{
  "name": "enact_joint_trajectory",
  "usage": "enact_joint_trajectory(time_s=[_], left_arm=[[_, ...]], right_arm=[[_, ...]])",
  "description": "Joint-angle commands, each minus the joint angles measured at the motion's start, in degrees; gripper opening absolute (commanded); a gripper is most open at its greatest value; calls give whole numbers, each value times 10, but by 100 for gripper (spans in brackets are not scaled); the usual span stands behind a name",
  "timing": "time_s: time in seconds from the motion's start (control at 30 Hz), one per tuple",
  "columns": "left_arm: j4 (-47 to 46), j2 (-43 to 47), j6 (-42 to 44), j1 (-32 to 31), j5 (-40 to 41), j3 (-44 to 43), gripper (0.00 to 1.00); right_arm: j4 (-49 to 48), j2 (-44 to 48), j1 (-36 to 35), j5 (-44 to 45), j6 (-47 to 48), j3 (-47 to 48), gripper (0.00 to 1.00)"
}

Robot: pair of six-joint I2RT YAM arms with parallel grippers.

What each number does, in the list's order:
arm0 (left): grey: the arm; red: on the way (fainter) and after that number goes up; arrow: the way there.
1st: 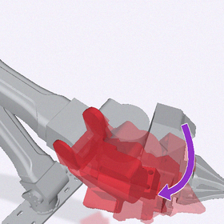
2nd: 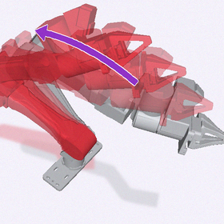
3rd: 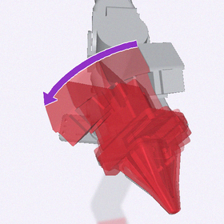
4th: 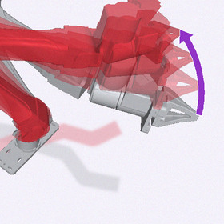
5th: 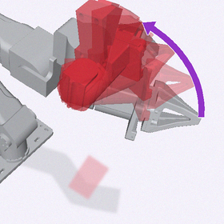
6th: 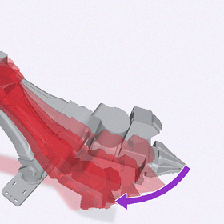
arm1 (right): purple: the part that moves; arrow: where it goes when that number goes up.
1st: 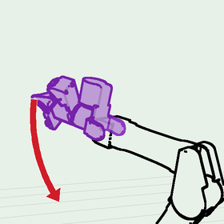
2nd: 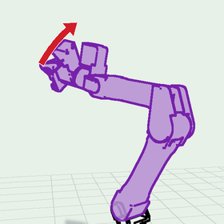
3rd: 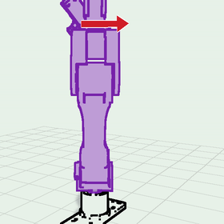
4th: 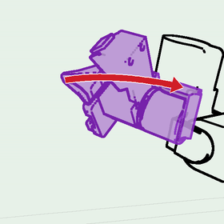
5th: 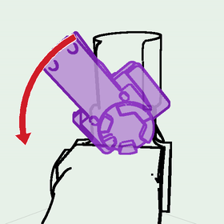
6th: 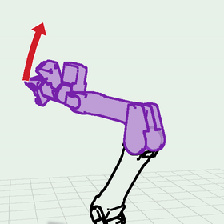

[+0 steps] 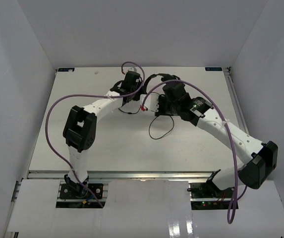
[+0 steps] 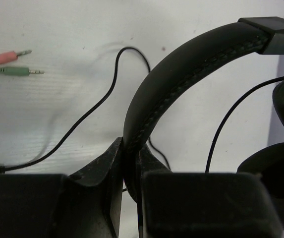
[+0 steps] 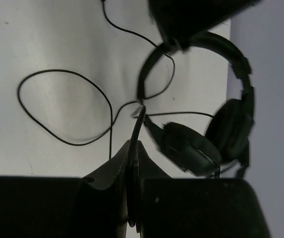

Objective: Wrap the headphones

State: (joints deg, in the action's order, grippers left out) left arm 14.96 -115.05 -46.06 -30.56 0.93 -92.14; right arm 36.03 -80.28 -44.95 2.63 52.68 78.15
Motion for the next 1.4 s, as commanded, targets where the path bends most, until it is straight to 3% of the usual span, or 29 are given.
enact_joint_trajectory(time_s=[0.0,0.37,0.7,1.37], left_arm=[[-20,54,46,-3,27,48,0],[-67,130,179,-3,23,144,0],[-102,168,310,-3,-138,189,0],[-138,309,320,-13,-300,291,0]], right_arm=[[-48,27,49,56,-12,25,8],[-106,59,109,90,-17,-31,8],[-140,39,146,27,-56,-19,8],[-185,-94,248,-219,-180,20,8]])
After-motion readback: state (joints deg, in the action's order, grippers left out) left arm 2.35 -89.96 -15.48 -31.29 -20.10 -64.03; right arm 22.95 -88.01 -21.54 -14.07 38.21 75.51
